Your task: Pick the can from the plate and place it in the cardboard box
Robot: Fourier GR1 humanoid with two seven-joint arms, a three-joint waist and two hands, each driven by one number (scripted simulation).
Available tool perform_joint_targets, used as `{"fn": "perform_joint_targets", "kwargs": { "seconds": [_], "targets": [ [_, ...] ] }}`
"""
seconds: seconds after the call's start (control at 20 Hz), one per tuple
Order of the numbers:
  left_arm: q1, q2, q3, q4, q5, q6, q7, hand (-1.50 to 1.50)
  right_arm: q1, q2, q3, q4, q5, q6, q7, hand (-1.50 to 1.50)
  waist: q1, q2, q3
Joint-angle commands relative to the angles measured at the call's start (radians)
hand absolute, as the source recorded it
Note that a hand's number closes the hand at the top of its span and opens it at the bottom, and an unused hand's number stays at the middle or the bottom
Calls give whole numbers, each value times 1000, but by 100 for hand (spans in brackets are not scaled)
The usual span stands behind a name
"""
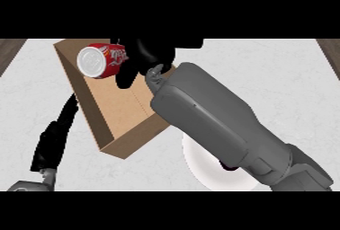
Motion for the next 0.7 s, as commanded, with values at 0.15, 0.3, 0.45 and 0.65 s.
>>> {"fn": "perform_joint_targets", "kwargs": {
  "seconds": [0.15, 0.3, 0.45, 0.65],
  "targets": [
    [-46, -18, 4, 45, -18, -18, -13, 0, -101, 17, 84, 283, -136, -73, -63, 150, 39, 10, -1],
    [-48, -42, -31, -13, -46, 3, 28, 0, -95, 17, 105, 364, -190, -78, -99, 150, 47, 11, -1],
    [-77, -63, -43, -4, -57, 12, 53, 0, -50, 18, 114, 411, -242, -159, -105, -150, 61, 16, -1],
    [-99, -51, -33, 21, -50, -24, 25, 0, -100, 18, 142, 472, -304, -171, -141, -150, 87, 24, -2]
  ]
}}
